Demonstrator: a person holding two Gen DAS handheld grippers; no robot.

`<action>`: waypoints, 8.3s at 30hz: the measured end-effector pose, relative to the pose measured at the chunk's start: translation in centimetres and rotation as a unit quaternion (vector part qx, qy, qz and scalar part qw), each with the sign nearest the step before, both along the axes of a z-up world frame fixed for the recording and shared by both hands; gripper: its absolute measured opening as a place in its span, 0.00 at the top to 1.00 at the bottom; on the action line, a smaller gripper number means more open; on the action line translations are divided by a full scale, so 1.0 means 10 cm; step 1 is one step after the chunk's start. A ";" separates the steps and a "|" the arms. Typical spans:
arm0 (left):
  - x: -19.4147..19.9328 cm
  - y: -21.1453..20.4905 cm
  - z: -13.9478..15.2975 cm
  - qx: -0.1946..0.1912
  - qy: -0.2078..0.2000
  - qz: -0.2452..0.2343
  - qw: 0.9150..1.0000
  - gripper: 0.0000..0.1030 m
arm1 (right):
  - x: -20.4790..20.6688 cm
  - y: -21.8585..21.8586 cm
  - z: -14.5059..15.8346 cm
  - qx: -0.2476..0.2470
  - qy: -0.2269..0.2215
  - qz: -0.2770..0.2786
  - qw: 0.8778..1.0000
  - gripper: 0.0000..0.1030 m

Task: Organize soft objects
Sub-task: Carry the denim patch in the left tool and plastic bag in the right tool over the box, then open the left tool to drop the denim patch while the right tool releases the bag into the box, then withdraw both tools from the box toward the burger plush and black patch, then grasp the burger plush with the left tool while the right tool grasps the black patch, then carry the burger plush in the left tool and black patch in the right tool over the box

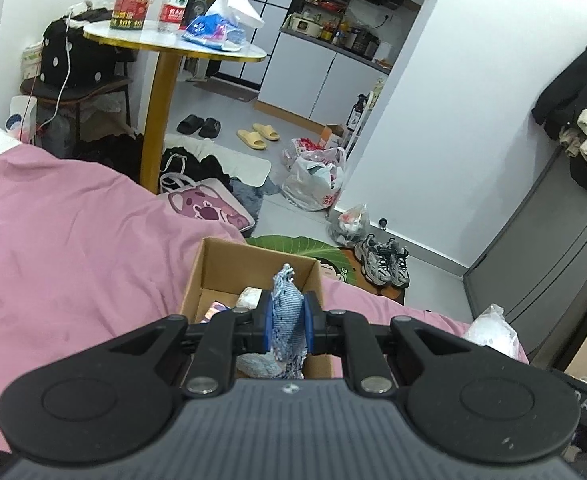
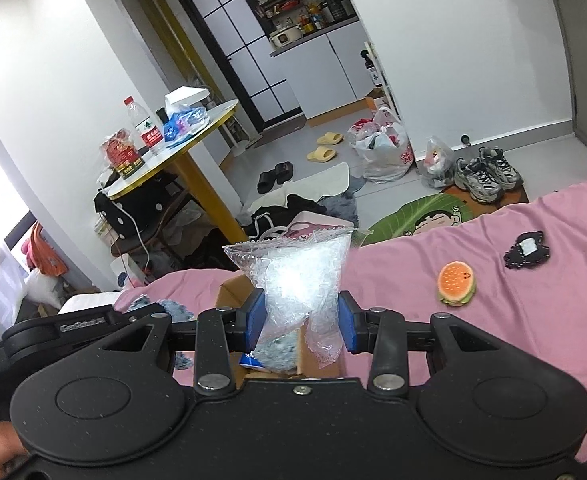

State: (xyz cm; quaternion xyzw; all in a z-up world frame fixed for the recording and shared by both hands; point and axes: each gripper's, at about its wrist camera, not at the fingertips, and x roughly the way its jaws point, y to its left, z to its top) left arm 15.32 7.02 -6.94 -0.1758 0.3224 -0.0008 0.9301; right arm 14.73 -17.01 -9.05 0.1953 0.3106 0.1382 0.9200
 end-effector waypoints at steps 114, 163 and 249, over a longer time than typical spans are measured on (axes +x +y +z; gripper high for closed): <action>0.15 -1.06 -0.06 0.112 0.061 -0.016 0.992 0.03 | -0.03 -1.08 -0.11 0.000 -0.009 0.012 1.000 0.00; 0.94 -2.22 -0.86 0.129 0.096 -0.062 0.985 0.12 | 0.77 -2.01 -1.17 0.124 0.094 -0.123 0.980 0.45; 0.10 -1.27 -0.17 0.076 0.009 -0.049 0.996 0.56 | 0.08 -1.48 -0.43 0.054 0.002 -0.086 0.995 0.77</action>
